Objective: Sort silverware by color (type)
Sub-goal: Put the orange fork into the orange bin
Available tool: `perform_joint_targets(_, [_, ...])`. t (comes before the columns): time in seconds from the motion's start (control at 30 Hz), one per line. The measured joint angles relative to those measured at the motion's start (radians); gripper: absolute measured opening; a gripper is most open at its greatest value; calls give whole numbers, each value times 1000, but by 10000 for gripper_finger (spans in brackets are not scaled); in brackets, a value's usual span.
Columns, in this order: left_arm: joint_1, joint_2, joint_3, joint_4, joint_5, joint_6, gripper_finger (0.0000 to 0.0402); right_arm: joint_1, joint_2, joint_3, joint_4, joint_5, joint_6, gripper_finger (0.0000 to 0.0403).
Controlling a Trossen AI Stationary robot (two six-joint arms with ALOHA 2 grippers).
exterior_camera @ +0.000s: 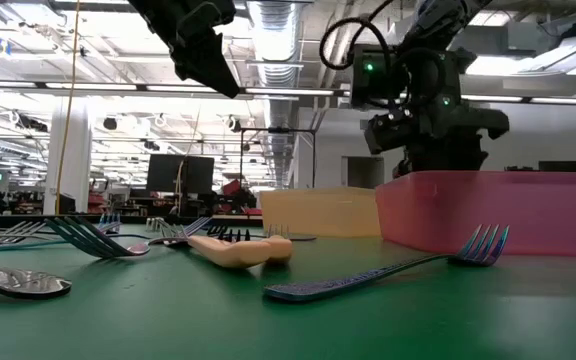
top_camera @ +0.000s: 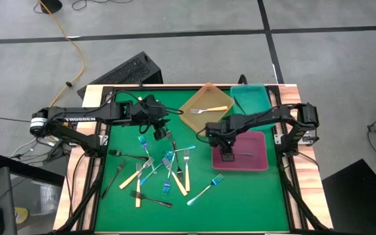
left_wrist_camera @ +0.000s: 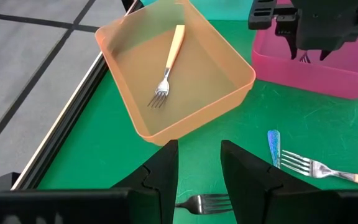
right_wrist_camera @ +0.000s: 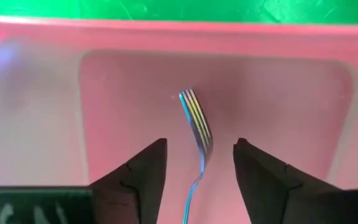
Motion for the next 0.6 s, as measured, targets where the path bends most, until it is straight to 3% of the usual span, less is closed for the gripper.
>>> perform_joint_targets(0.6, [-1, 0, 0, 37, 15, -7, 107, -4, 0, 288, -241, 2, -91, 199])
